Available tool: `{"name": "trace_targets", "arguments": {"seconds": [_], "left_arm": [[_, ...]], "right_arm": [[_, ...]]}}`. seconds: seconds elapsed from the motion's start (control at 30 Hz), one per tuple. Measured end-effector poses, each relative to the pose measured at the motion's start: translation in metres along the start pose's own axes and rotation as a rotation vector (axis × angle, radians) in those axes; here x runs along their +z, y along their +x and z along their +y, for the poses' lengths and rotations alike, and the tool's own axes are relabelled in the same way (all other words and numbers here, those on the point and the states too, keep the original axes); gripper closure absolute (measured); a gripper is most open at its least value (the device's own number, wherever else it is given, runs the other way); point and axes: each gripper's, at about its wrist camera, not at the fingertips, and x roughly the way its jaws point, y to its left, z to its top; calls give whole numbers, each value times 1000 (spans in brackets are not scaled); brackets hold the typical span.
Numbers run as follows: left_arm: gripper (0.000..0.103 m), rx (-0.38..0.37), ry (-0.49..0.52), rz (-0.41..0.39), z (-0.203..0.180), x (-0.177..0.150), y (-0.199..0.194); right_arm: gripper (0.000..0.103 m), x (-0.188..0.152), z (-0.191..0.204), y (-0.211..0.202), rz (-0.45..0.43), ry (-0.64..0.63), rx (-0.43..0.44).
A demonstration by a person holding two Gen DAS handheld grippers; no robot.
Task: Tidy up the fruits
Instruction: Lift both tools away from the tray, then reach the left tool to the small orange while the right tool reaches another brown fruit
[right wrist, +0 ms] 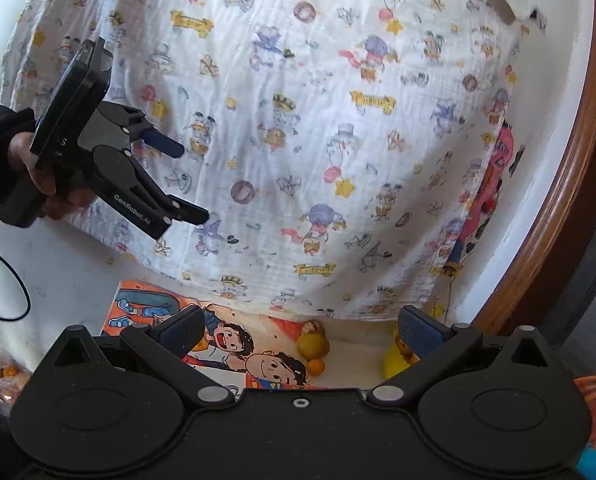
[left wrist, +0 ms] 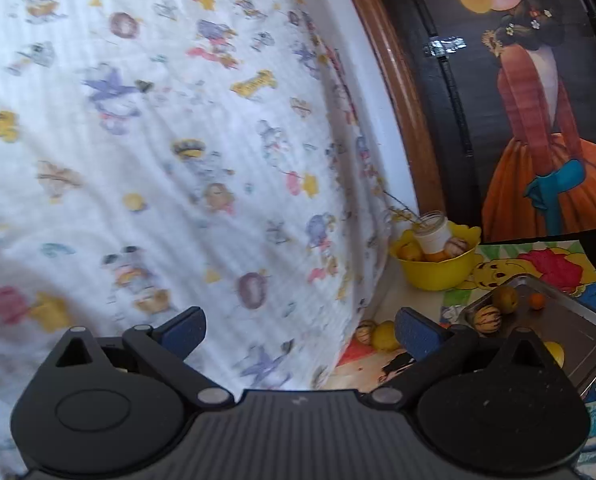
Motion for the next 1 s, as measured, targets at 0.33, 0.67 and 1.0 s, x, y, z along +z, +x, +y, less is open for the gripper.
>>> {"name": "trace_targets", "arguments": {"seconds": [0.33, 0.67, 1.0], "left_arm": [[0, -122, -40, 101, -33, -15, 94], [0, -196, -91, 181, -61, -38, 172], [0, -223, -150, 266, -72, -62, 226]], "right_arm": [[1, -60, -8, 75, 62, 16, 28], [1, -104, -21, 136, 140, 57, 80], [1, -138, -26, 176, 207, 83, 127]]}}
